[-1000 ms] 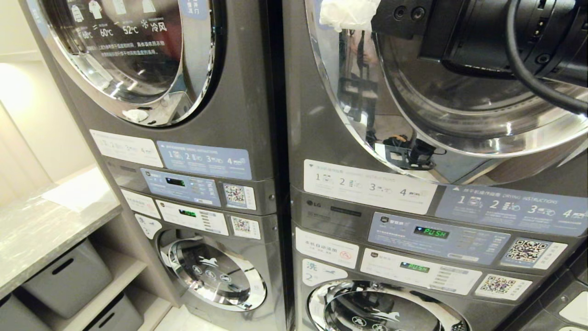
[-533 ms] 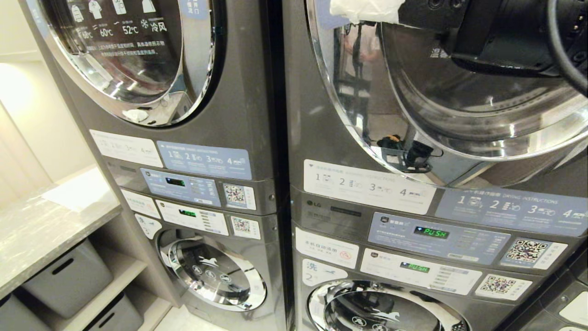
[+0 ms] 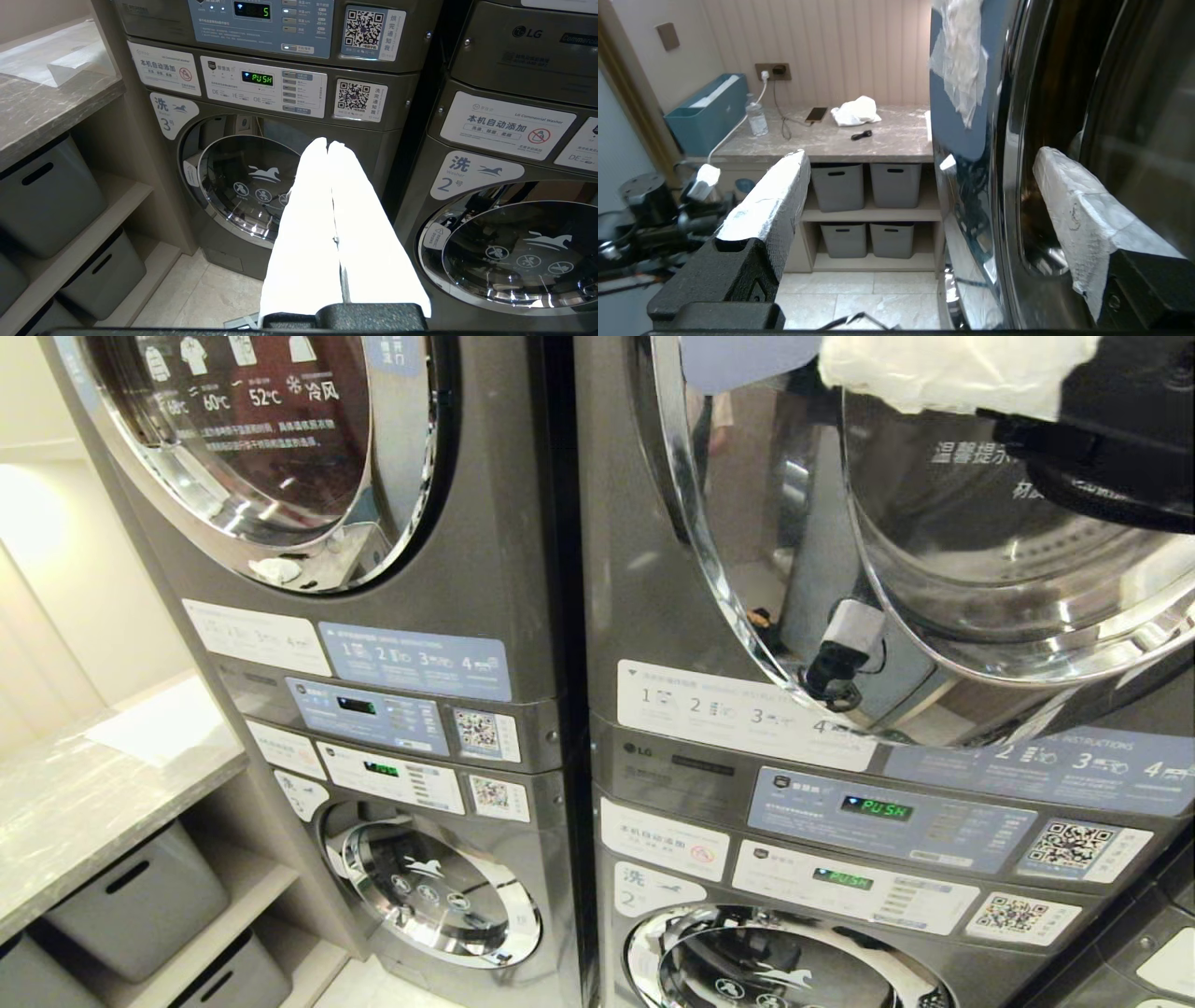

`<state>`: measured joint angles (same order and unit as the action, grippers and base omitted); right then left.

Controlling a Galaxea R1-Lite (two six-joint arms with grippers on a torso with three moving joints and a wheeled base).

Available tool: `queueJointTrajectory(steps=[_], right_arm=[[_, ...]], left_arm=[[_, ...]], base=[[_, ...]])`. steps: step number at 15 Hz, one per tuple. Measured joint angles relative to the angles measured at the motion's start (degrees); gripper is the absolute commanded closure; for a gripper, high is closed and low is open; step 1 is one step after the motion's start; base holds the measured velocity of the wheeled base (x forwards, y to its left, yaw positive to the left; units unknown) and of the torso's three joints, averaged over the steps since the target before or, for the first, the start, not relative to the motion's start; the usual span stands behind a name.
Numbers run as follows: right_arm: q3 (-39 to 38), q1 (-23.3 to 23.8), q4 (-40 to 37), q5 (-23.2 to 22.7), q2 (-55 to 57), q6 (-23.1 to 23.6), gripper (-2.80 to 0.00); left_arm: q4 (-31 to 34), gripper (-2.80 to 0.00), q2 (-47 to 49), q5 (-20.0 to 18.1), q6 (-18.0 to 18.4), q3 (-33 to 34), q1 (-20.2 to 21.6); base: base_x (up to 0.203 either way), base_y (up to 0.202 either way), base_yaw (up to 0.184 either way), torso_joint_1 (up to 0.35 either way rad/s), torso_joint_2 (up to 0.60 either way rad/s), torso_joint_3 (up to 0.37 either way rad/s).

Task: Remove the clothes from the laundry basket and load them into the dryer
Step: Open the dryer

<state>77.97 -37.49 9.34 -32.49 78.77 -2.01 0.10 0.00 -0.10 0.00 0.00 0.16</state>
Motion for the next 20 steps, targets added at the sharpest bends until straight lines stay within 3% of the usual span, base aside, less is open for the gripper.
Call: queueJointTrajectory(steps=[4, 7, 10, 15, 16, 20], right_arm=[[-3.9, 0.2, -4.6, -0.4, -7.4, -0.5, -2.8], [-6.3, 0.7, -5.2, 4.3, -14.0, -1.5, -2.8], [-10.3, 2.7, -6.2, 14.3, -21.4, -1.0, -2.8], [-24.8, 5.3, -9.6, 39.1, -32.9, 4.0, -2.8], [-28.4, 5.5, -9.8, 41.9, -35.0, 3.7, 0.0], [-44.7, 5.8, -10.0, 47.3, -42.4, 3.4, 0.0]], left_arm=[[0.0, 0.0, 0.0, 0.0, 0.0, 0.0, 0.0], [0.0, 0.0, 0.0, 0.0, 0.0, 0.0, 0.0], [0.0, 0.0, 0.0, 0.0, 0.0, 0.0, 0.0], [0.0, 0.0, 0.0, 0.0, 0.0, 0.0, 0.0], [0.0, 0.0, 0.0, 0.0, 0.0, 0.0, 0.0], [0.0, 0.0, 0.0, 0.0, 0.0, 0.0, 0.0]], base=[[0.0, 0.0, 0.0, 0.0, 0.0, 0.0], [0.0, 0.0, 0.0, 0.0, 0.0, 0.0], [0.0, 0.0, 0.0, 0.0, 0.0, 0.0], [0.0, 0.0, 0.0, 0.0, 0.0, 0.0], [0.0, 0.0, 0.0, 0.0, 0.0, 0.0], [0.0, 0.0, 0.0, 0.0, 0.0, 0.0]])
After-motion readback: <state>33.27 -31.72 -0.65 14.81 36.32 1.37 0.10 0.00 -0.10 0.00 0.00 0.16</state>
